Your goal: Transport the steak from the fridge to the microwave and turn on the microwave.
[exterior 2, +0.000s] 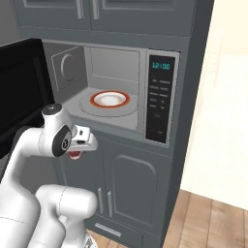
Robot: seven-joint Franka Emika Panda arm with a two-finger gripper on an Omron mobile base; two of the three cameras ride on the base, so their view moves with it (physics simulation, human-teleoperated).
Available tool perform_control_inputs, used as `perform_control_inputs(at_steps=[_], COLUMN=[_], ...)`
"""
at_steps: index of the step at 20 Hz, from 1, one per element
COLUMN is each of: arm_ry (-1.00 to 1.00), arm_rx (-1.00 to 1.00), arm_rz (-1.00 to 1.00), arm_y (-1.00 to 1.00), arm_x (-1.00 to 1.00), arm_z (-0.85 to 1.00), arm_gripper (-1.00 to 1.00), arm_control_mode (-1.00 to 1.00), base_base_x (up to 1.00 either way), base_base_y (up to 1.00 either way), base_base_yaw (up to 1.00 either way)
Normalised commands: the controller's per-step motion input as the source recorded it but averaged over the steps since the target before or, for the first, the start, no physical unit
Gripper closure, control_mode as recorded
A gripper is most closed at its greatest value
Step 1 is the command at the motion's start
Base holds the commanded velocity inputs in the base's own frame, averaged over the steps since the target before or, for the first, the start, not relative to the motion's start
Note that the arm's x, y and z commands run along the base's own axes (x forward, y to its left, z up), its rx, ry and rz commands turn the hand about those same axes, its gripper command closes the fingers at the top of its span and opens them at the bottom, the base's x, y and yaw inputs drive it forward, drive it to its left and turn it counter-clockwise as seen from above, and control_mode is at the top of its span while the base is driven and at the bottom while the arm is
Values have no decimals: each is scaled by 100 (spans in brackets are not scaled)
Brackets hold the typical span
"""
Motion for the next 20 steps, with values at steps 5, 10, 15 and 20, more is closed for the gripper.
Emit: perform_control_inputs(at_steps=[5,10,15,20], arm_ry=[-8,-26,-25,-15], arm_rx=[0,0,0,0], arm_rz=[-2,-2,0,0], arm_y=[25,0,-3,-4], arm_x=[20,12,23,43], arm_z=[42,51,36,10], arm_gripper=[100,100,100,100], arm_control_mode=[-100,-100,-100,-100], base_base_x=[0,0,0,0], base_base_y=[0,0,0,0], base_base_yaw=[0,0,0,0])
